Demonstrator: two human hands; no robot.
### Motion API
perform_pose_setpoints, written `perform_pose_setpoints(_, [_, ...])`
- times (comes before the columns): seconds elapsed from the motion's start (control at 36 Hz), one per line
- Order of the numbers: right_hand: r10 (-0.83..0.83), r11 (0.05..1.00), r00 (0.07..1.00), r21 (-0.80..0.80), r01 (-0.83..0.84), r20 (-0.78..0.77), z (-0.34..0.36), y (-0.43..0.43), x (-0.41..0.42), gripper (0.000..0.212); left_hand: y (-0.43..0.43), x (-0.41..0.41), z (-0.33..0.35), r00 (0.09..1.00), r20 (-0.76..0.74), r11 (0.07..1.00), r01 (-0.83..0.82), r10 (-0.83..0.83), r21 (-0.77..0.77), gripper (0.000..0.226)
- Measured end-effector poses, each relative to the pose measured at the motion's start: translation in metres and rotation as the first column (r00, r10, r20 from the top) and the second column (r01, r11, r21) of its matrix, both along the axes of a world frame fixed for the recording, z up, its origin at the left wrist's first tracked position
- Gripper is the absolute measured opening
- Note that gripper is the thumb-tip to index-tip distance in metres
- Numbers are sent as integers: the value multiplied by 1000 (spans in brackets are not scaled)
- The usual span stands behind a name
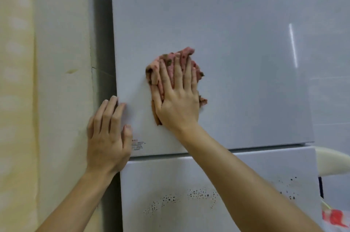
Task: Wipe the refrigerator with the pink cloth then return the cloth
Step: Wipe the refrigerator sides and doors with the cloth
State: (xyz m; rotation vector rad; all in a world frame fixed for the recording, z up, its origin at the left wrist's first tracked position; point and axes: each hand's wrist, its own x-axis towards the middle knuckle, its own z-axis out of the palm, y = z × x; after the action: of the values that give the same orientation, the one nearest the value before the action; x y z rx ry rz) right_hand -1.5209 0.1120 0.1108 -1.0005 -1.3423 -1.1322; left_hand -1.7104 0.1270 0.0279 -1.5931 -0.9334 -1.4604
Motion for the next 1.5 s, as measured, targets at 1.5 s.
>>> perform_pose_setpoints(1.5, [-6, 994, 992, -104, 19, 127, 93, 5, -75, 62, 36, -75, 55, 986, 156, 997, 40, -50, 66, 50])
